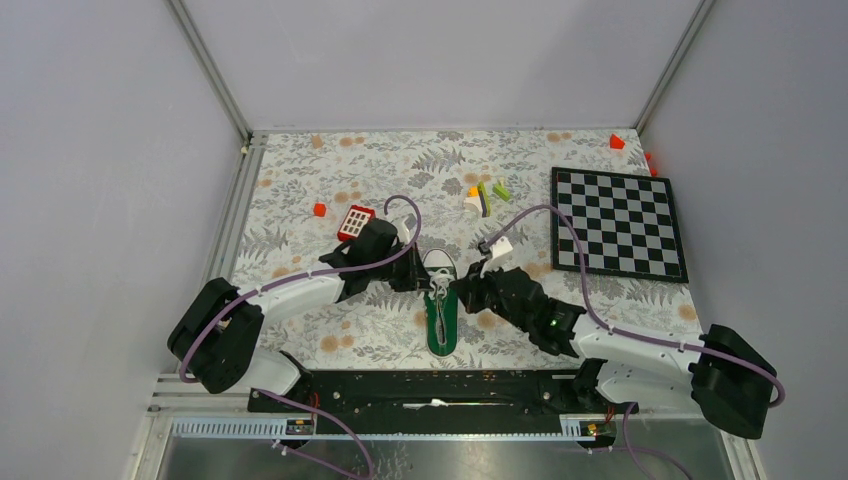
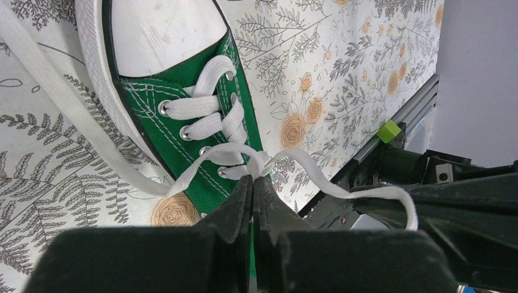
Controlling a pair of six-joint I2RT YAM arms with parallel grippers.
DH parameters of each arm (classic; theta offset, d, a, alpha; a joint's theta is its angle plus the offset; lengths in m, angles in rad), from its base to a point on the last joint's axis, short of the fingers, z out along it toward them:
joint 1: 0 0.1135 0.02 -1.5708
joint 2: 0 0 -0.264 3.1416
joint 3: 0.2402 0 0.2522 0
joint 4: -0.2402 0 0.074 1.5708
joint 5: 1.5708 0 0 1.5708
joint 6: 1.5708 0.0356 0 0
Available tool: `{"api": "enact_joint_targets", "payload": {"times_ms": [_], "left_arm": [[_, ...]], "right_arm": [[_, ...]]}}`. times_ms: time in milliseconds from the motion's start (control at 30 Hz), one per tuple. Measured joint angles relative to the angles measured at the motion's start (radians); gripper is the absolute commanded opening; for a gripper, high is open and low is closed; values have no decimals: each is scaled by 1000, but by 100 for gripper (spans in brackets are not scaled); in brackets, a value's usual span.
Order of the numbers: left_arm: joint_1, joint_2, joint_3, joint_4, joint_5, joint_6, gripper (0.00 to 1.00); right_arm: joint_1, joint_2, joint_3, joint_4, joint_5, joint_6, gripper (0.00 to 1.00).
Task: Tie the shoes
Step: Cross the shoelace with the shoelace.
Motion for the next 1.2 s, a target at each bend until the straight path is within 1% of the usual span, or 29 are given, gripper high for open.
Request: {"api": "enact_joint_targets", "payload": {"times_ms": [200,467,800,1200], "left_arm": [[5,6,4,-40,6,0,0],[5,17,23,-74,16,0,0],[7,30,75,-118,24,3,0],[7,35,82,-147,26,4,0]], "right_arm": [[74,35,-66,121,71,-13,0],[108,38,-99,192,107,-12,0],[163,14,-107,206,119,-3,0],[235,11,-122,201,134,11,0]]}}
